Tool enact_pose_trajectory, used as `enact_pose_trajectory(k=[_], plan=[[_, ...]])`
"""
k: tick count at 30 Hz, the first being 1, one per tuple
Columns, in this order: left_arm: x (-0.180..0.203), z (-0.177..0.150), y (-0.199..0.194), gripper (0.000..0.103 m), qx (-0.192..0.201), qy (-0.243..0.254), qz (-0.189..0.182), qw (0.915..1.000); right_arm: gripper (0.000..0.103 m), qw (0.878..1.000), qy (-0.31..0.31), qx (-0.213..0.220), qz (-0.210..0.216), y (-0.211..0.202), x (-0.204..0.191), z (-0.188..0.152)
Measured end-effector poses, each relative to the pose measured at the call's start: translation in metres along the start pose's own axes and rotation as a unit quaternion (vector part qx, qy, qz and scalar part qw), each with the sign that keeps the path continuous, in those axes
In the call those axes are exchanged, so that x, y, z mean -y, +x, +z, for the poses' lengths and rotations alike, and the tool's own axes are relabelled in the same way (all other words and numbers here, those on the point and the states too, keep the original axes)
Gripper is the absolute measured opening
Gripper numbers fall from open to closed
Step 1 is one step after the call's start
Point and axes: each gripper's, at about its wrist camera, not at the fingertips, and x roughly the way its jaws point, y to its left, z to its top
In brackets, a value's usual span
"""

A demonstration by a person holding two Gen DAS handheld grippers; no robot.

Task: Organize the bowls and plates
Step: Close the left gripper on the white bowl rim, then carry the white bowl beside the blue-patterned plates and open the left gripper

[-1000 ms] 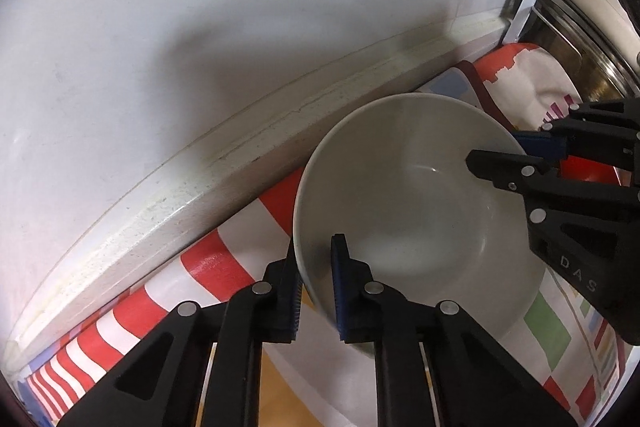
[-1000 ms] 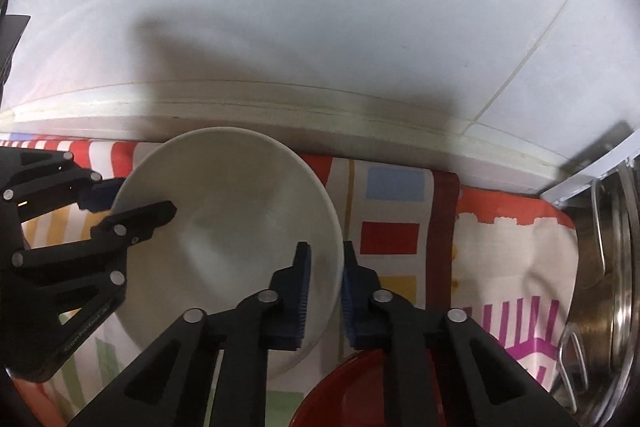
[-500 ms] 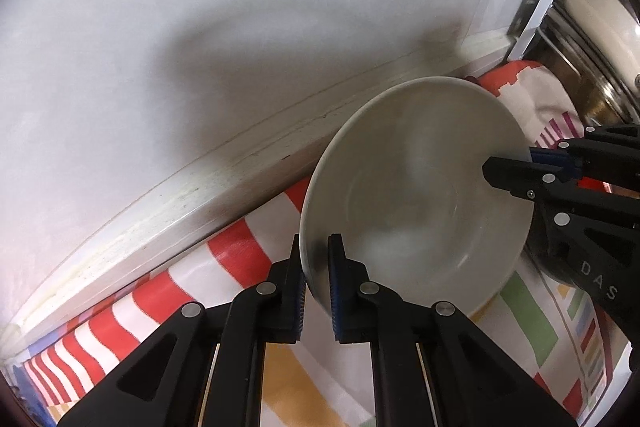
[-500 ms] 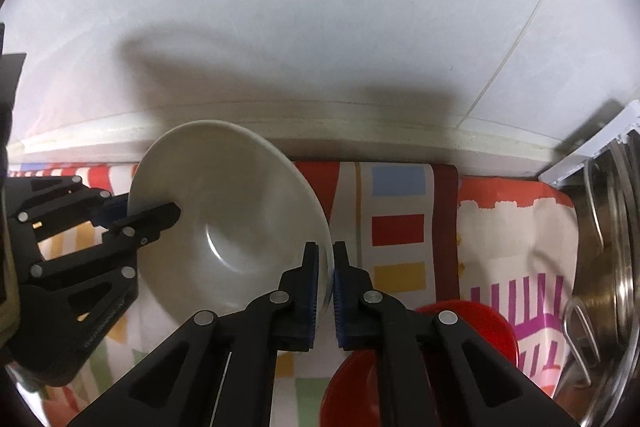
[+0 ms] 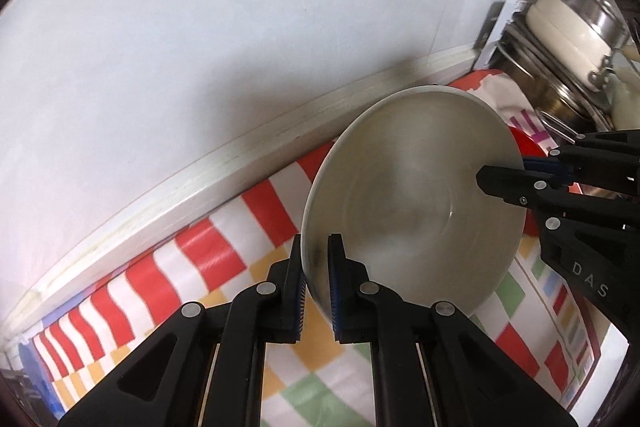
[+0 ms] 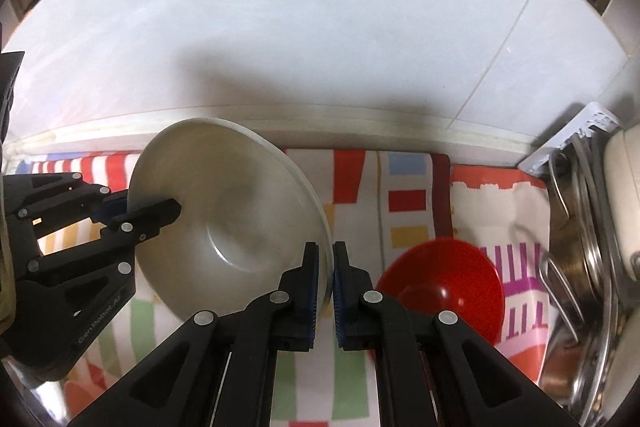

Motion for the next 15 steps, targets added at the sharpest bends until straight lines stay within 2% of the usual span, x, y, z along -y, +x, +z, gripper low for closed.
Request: enact_pose_trajectory(k=[6,15], plan=[[-0.014,-0.02,-0.03,0.012,0.002,-0.002,-0.005,1.0,0.008,1.0,-0.009,-0.001,0.002,-0.014,-0.012,-0.022],[-0.03,-0.069,-0.073,0.012,0.003,-0.005,-0.002,1.0,0.008,0.999,-0.03,-0.009,0.001,-0.054,-0.053,-0.058]])
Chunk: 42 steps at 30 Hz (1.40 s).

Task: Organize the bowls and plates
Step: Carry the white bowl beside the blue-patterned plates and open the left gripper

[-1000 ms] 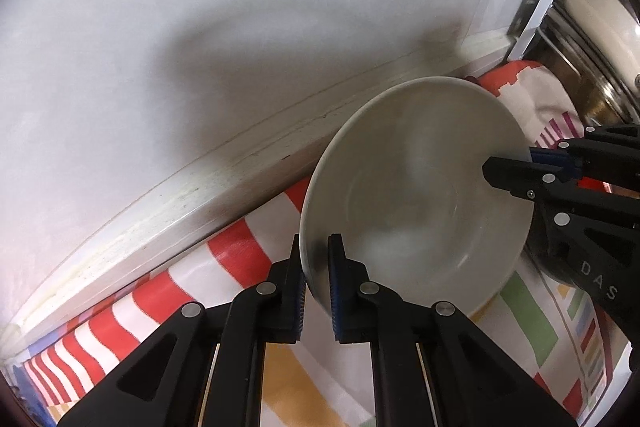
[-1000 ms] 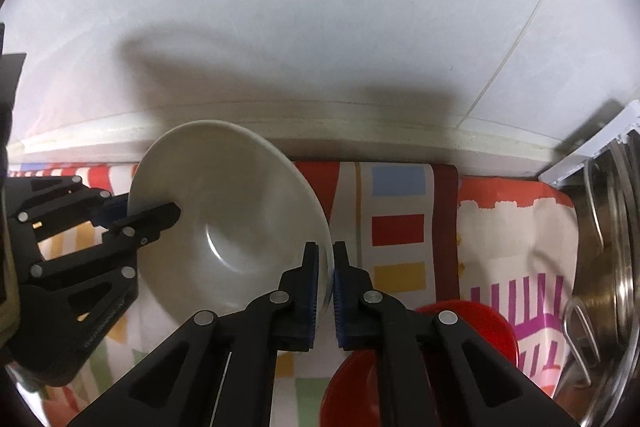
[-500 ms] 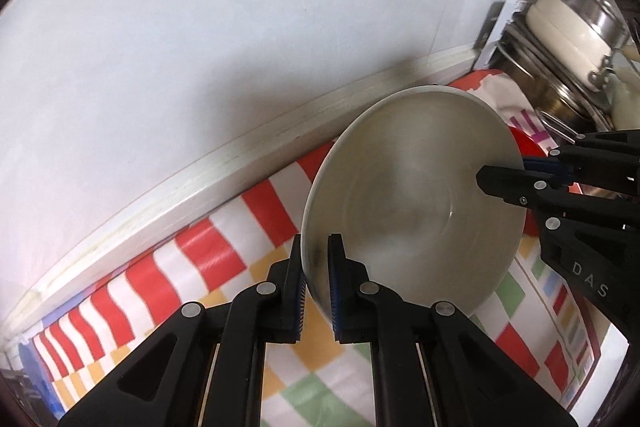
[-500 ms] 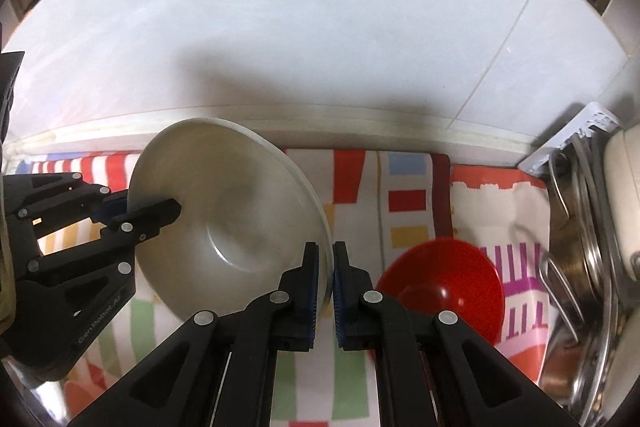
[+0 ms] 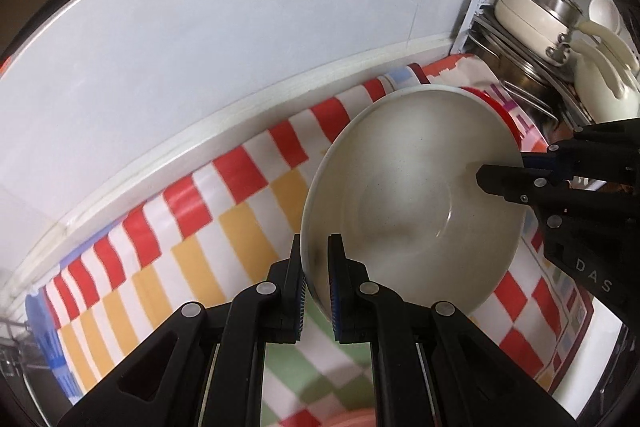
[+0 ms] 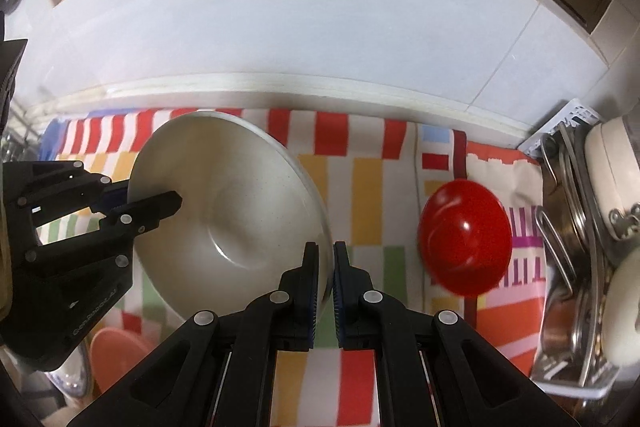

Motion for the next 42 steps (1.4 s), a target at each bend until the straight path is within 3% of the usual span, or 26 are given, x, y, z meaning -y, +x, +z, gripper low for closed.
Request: enact_pose_trajectory(k=[15,25,42], plan=[[-0.021,-0.083,-0.043,0.012,-0.008,0.006,-0.008,0.9999,0.008,0.999,-0.004,-0.036,0.001,-0.032,-0.06,-0.061],[-0.025,-0.131,-0.059,0.012,-0.037,0.035,-0.014,0.9986,0.008,0.998,0.001,-0.066,-0.005,-0.045,-0.1,-0.099],[-0.017,-0.181,-0.038,0.012,-0.103,0.068,-0.015,0.9923,0.008,0.992,0.01,-0.129,-0.001,-0.028,-0.135,-0.141]])
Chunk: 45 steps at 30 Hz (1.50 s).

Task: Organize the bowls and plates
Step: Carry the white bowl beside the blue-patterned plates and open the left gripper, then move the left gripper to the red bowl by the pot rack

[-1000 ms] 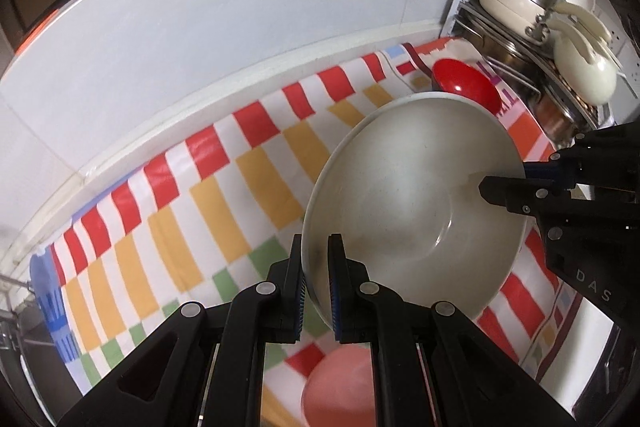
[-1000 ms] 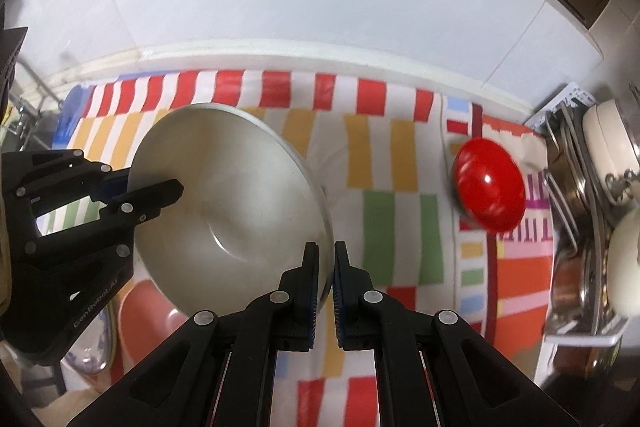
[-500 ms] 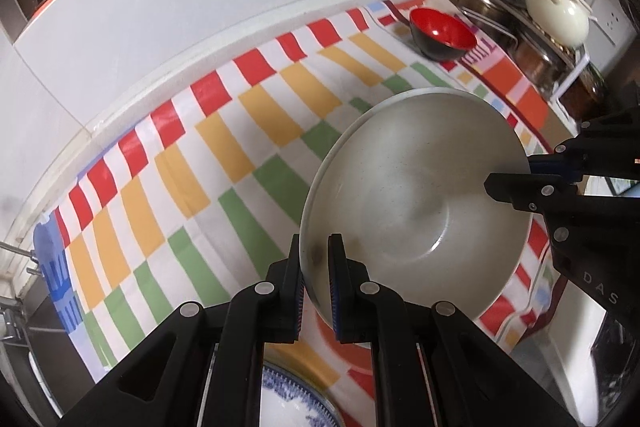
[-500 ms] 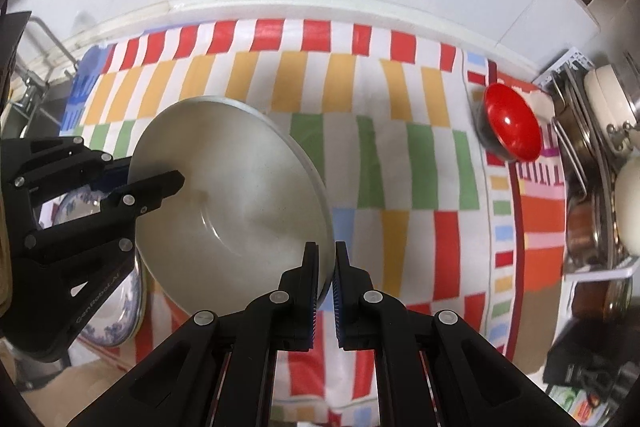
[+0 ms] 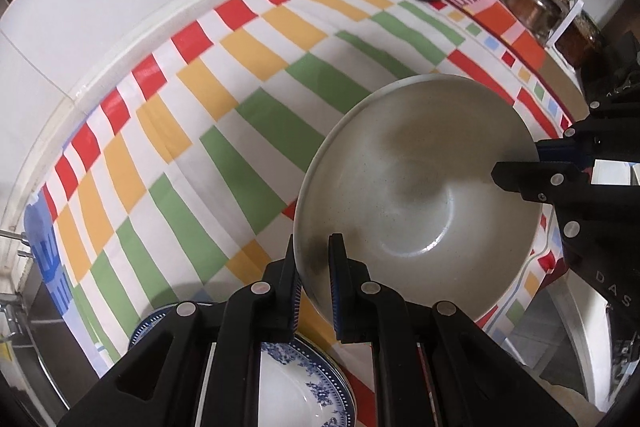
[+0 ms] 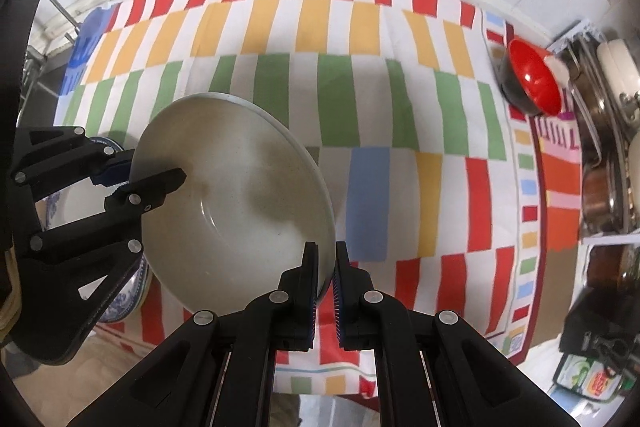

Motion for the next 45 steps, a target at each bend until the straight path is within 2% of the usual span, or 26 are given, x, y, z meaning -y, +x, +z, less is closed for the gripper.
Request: enact_pose_trajectory(k=[12,14,18,22,25,26,27,39,45], plan=[[0.003,-0.002,0.012,0.014,-0.001,0.01,0.019,0.9998,0.009,0.999,0.005,-0.036,0.024,0.03,0.002,-0.001],[0.003,-0.002,0.014,0.019,-0.003,0.009,0.017,0.9998,0.009,0.999,0.004,-0.038,0.028,0.032,0.001,0.0],[0.003,-0.001,0.016,0.023,-0.001,0.009,0.017,0.9998,0.009,0.999,-0.006,-0.039,0.026,0.033,-0.002,0.002],[0.003,-0.001,0.016,0.035,0.005,0.014,0.021,0.9997,0.011,0.999,-0.015,-0.036,0.024,0.035,-0.004,0.003],[0.003,-0.001,0.015,0.044,0.01,0.014,0.026,0.9995,0.021,0.999,-0.021,-0.035,0.015,0.036,-0.005,0.002],[0.002,-0.001,0.014,0.046,0.012,0.014,0.027,0.9995,0.028,0.999,-0.023,-0.033,0.012,0.035,-0.004,0.002],[0.001,0.0,0.013,0.047,0.014,0.012,0.028,0.9994,0.031,0.999,-0.024,-0.028,0.01,0.034,-0.003,0.002],[-0.002,0.011,-0.002,0.055,0.038,0.001,0.021,0.9991,0.04,0.999,0.008,0.031,0.009,0.013,0.009,0.002],[0.002,0.024,-0.018,0.057,0.071,0.002,0.022,0.9972,0.04,0.997,0.029,0.069,0.001,-0.001,0.025,-0.003]])
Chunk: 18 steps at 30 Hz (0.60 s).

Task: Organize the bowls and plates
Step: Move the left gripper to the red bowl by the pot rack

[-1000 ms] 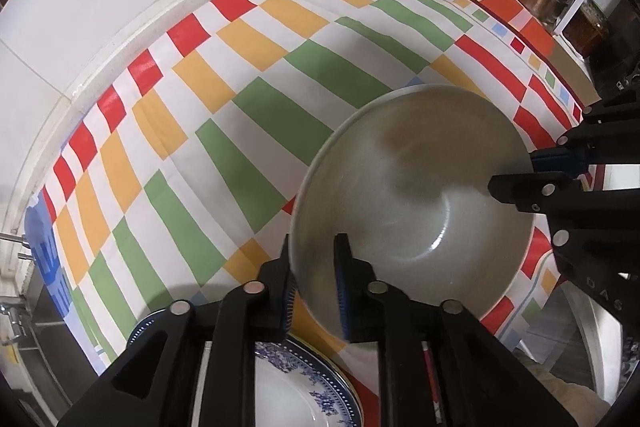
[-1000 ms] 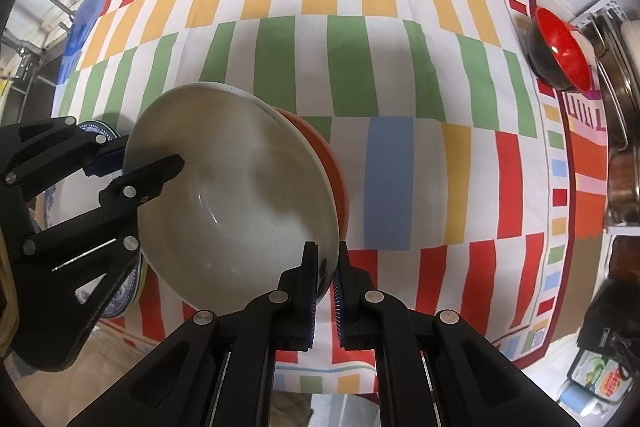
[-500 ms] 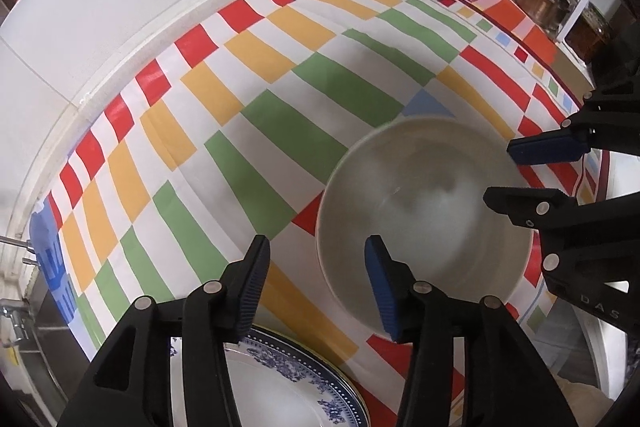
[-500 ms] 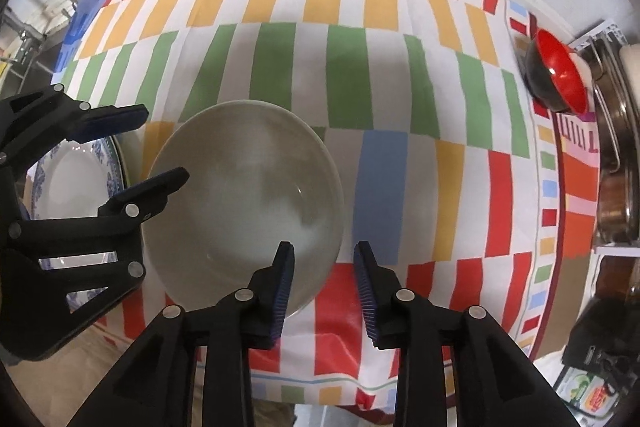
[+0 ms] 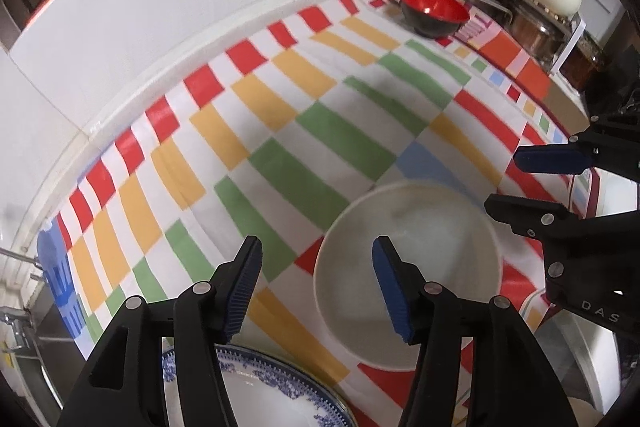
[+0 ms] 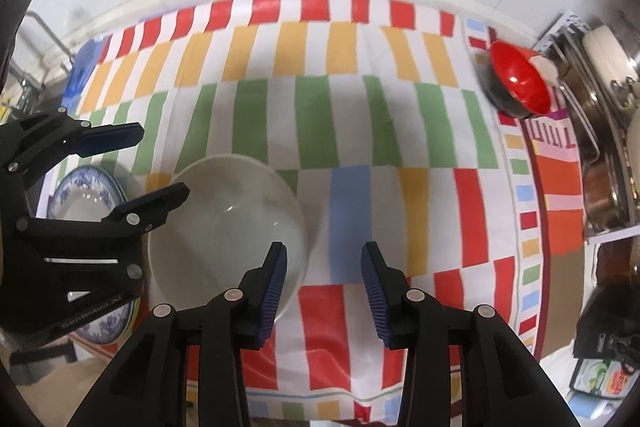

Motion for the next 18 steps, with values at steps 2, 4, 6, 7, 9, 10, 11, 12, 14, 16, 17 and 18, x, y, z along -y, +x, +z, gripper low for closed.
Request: enact_pose_trajectory(k=[2,4,6,7,9,10,11,12,14,16,17,18], plan=[[0.004,0.006,-0.005,0.057,0.012,0.004,-0.002,0.9999,0.04,1.0,0.004,0.021,-0.008,-0.007,0.006,0.0],[0.007,0.013,-0.01,0.059,0.025,0.007,-0.002,0.9997,0.04,0.999,0.008,0.042,-0.014,-0.013,0.012,-0.001],[0.012,0.021,-0.014,0.06,0.036,0.01,0.001,0.9993,0.042,0.998,0.014,0.062,-0.021,-0.02,0.019,-0.001],[0.015,0.025,-0.015,0.06,0.04,0.013,0.003,0.9991,0.045,0.997,0.02,0.076,-0.024,-0.024,0.025,-0.001],[0.021,0.033,-0.017,0.06,0.048,0.015,0.003,0.9987,0.049,0.995,0.028,0.091,-0.03,-0.029,0.035,-0.001],[0.024,0.038,-0.017,0.061,0.05,0.016,0.001,0.9986,0.049,0.994,0.035,0.1,-0.033,-0.031,0.042,0.0],[0.026,0.042,-0.018,0.061,0.052,0.016,-0.001,0.9985,0.049,0.993,0.041,0.103,-0.033,-0.033,0.046,0.001],[0.029,0.047,-0.018,0.061,0.055,0.017,-0.002,0.9983,0.049,0.993,0.046,0.106,-0.032,-0.035,0.051,0.001],[0.035,0.057,-0.018,0.062,0.061,0.02,-0.003,0.9979,0.049,0.991,0.061,0.115,-0.032,-0.038,0.065,0.003],[0.041,0.067,-0.018,0.062,0.067,0.021,-0.004,0.9975,0.049,0.989,0.071,0.127,-0.04,-0.043,0.078,0.004],[0.043,0.072,-0.018,0.062,0.07,0.021,-0.005,0.9973,0.049,0.987,0.076,0.133,-0.043,-0.044,0.082,0.003],[0.046,0.078,-0.018,0.062,0.073,0.02,-0.007,0.9971,0.049,0.986,0.082,0.139,-0.046,-0.046,0.088,0.004]])
